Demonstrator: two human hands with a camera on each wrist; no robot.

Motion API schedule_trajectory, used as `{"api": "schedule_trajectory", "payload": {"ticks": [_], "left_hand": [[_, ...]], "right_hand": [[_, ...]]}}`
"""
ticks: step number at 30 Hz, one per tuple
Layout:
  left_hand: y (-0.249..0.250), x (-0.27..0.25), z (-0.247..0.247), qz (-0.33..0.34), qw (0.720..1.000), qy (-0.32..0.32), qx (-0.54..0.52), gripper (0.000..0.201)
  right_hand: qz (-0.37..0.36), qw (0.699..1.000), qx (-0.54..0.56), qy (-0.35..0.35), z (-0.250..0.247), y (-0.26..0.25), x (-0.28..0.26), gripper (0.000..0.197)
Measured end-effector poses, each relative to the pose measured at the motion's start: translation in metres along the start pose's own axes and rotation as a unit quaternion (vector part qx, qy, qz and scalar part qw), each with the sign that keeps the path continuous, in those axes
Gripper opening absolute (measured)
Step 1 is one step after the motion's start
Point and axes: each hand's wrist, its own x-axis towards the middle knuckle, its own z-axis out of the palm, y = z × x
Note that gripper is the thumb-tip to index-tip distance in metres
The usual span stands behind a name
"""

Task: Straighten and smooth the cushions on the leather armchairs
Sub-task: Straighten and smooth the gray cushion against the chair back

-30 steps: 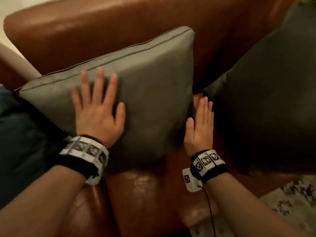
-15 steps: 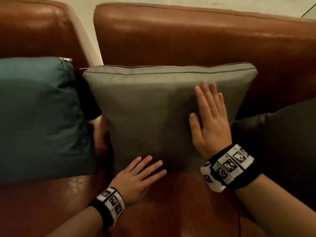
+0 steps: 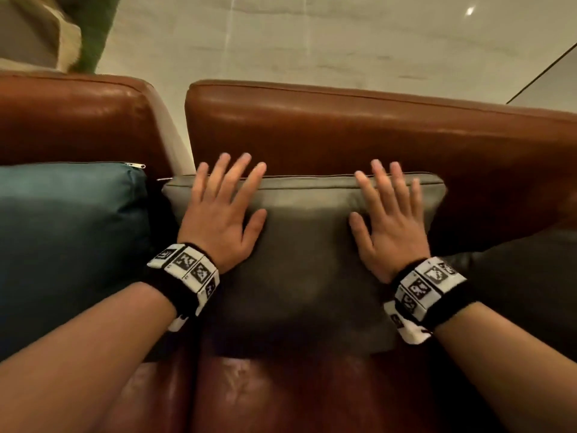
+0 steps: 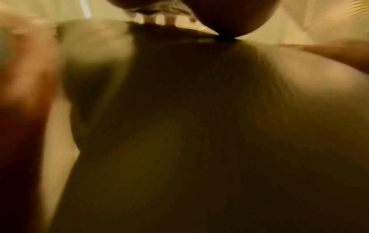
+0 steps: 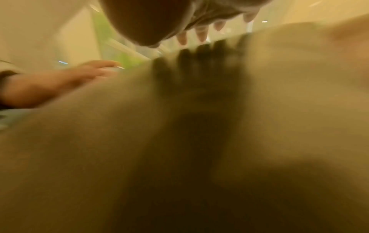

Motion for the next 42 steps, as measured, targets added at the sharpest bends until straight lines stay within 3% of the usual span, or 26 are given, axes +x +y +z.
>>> {"api": "schedule_trajectory", "payload": {"ticks": [2, 5, 8, 10, 12, 13, 14, 15, 17, 18, 19, 20, 22, 23, 25, 29, 30, 32, 33, 34, 36, 38, 42], "left_hand": [[0.015, 0.030, -0.002, 0.058, 0.998, -0.030, -0.019, 0.058], [-0.001, 0.050, 0.000, 0.062, 0.994, -0.091, 0.005, 0.052], [-0.043, 0.042, 0.001, 0.045, 0.993, -0.093, 0.060, 0.051], [-0.063, 0.029, 0.000, -0.003, 0.997, -0.051, 0.053, 0.048], [-0.069, 0.010, 0.001, -0.091, 0.995, 0.013, -0.042, 0.046], [-0.067, 0.000, 0.002, -0.149, 0.981, 0.052, -0.113, 0.045], [-0.058, -0.011, 0.001, -0.217, 0.956, 0.083, -0.182, 0.045], [-0.051, -0.024, 0.007, -0.298, 0.919, 0.093, -0.243, 0.047], [-0.036, -0.041, 0.024, -0.465, 0.808, 0.072, -0.355, 0.056], [-0.032, -0.044, 0.033, -0.518, 0.760, 0.057, -0.388, 0.065], [-0.032, -0.045, 0.042, -0.543, 0.739, 0.038, -0.396, 0.071], [-0.032, -0.042, 0.047, -0.550, 0.739, 0.026, -0.389, 0.069], [-0.033, -0.032, 0.050, -0.538, 0.754, 0.044, -0.373, 0.054], [-0.033, -0.029, 0.049, -0.529, 0.758, 0.067, -0.376, 0.047], [-0.032, -0.026, 0.048, -0.518, 0.771, 0.110, -0.353, 0.037], [-0.023, -0.030, 0.043, -0.513, 0.776, 0.127, -0.343, 0.039], [-0.022, -0.036, 0.045, -0.518, 0.768, 0.115, -0.359, 0.044], [-0.019, -0.050, 0.049, -0.541, 0.739, 0.089, -0.392, 0.055], [-0.017, -0.057, 0.052, -0.555, 0.725, 0.072, -0.401, 0.057], [-0.016, -0.061, 0.055, -0.559, 0.722, 0.064, -0.403, 0.057], [-0.015, -0.061, 0.058, -0.538, 0.746, 0.083, -0.383, 0.051], [-0.017, -0.053, 0.058, -0.515, 0.766, 0.126, -0.364, 0.040], [-0.021, -0.049, 0.062, -0.499, 0.773, 0.172, -0.352, 0.039]], "right_hand": [[-0.114, 0.992, 0.054, -0.025, 0.001, -0.032, 0.026, 0.052], [-0.137, 0.988, 0.014, -0.072, 0.004, -0.029, 0.056, 0.048], [-0.070, 0.993, -0.027, -0.087, -0.002, 0.028, 0.050, 0.050], [-0.007, 0.999, -0.033, -0.037, -0.008, 0.069, 0.031, 0.048], [0.111, 0.993, 0.031, 0.031, -0.008, 0.104, 0.009, 0.046], [0.193, 0.973, 0.110, 0.059, -0.004, 0.117, -0.001, 0.048], [0.284, 0.932, 0.214, 0.070, -0.002, 0.121, -0.008, 0.050], [0.379, 0.861, 0.333, 0.059, 0.006, 0.121, -0.014, 0.049], [0.498, 0.685, 0.532, 0.023, 0.019, 0.105, -0.019, 0.047], [0.515, 0.654, 0.554, 0.007, 0.023, 0.095, -0.020, 0.051], [0.523, 0.650, 0.551, -0.002, 0.028, 0.086, -0.018, 0.056], [0.520, 0.671, 0.529, -0.001, 0.030, 0.078, -0.017, 0.058], [0.500, 0.743, 0.443, 0.045, 0.033, 0.072, -0.011, 0.051], [0.497, 0.765, 0.400, 0.086, 0.037, 0.072, -0.010, 0.046], [0.497, 0.769, 0.368, 0.160, 0.043, 0.070, -0.011, 0.042], [0.521, 0.735, 0.398, 0.173, 0.046, 0.065, -0.022, 0.044], [0.535, 0.701, 0.444, 0.160, 0.047, 0.064, -0.026, 0.047], [0.571, 0.593, 0.554, 0.125, 0.054, 0.062, -0.038, 0.066], [0.588, 0.574, 0.562, 0.093, 0.059, 0.061, -0.044, 0.079], [0.583, 0.595, 0.550, 0.062, 0.061, 0.056, -0.048, 0.084], [0.573, 0.658, 0.482, 0.076, 0.061, 0.051, -0.051, 0.067], [0.559, 0.667, 0.471, 0.147, 0.050, 0.047, -0.046, 0.053], [0.528, 0.700, 0.436, 0.202, 0.047, 0.048, -0.042, 0.052]]}}
